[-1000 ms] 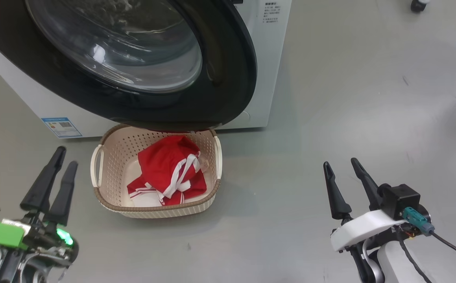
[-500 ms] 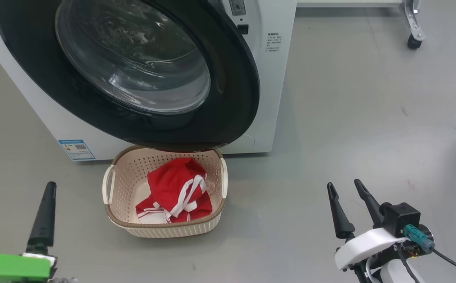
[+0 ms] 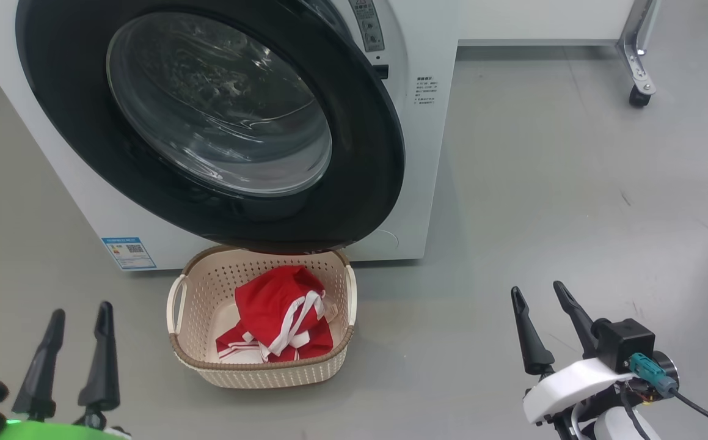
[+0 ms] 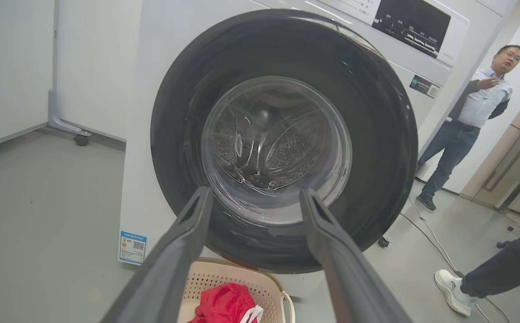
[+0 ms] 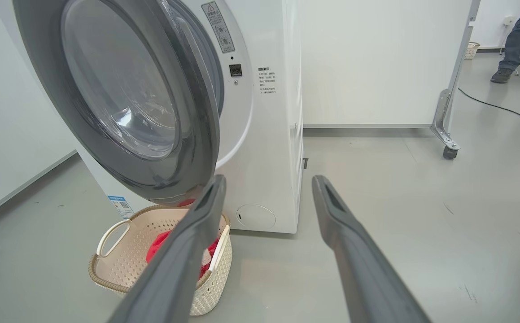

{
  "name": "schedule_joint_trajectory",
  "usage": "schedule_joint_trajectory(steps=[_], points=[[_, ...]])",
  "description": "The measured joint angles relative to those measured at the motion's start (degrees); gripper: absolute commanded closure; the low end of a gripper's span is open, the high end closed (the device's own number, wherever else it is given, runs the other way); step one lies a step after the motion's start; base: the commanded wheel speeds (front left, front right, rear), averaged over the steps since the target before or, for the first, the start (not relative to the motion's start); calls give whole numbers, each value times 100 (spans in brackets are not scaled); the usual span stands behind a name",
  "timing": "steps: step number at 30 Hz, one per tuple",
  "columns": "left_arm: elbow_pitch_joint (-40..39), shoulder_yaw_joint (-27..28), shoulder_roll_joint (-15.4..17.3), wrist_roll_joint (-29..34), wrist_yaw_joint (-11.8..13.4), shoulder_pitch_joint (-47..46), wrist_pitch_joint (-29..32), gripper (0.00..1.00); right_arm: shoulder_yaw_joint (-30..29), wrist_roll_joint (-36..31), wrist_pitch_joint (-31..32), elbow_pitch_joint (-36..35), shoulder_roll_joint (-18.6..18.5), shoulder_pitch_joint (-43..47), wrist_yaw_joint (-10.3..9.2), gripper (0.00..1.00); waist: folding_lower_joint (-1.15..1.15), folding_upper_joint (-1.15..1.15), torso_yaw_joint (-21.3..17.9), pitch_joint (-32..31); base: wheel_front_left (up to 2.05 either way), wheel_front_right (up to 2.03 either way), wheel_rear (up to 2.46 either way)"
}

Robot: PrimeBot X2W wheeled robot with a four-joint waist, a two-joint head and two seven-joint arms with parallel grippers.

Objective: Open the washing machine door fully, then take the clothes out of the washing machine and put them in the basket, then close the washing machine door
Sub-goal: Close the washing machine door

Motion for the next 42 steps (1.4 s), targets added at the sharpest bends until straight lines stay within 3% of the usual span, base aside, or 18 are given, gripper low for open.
schedule_joint_trajectory(steps=[9,19,42], points=[[174,-415,137,1283,515,362,-246,0,-38,-23,0,-55,-12,268,-81,0,0,0,-58,-124,0,0,0],[497,-730,-18,1742,968,544,-315,0,12,-56,0,-53,-8,472,-101,0,0,0,-77,-192,0,0,0],[726,-829,-219,1928,1180,565,-352,0,89,-59,0,-59,-2,543,-187,0,0,0,-38,-246,0,0,0]])
